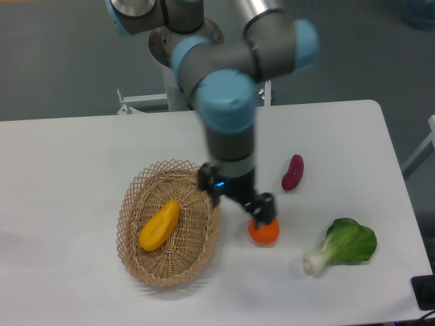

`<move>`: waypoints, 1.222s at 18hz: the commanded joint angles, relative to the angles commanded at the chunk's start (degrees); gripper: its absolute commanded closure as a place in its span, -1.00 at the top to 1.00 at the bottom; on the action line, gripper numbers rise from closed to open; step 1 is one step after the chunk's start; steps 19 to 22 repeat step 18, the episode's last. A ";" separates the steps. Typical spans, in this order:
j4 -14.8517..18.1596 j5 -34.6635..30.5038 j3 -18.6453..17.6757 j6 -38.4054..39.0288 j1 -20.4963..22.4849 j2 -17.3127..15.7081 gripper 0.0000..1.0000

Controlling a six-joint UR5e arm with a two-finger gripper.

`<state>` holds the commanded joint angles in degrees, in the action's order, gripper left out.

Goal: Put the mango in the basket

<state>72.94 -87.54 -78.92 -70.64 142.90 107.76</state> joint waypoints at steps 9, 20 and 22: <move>3.35 0.44 -0.35 -15.14 8.19 -1.23 1.00; 3.35 0.44 -0.44 -15.67 8.45 -1.32 1.00; 3.35 0.44 -0.44 -15.67 8.45 -1.32 1.00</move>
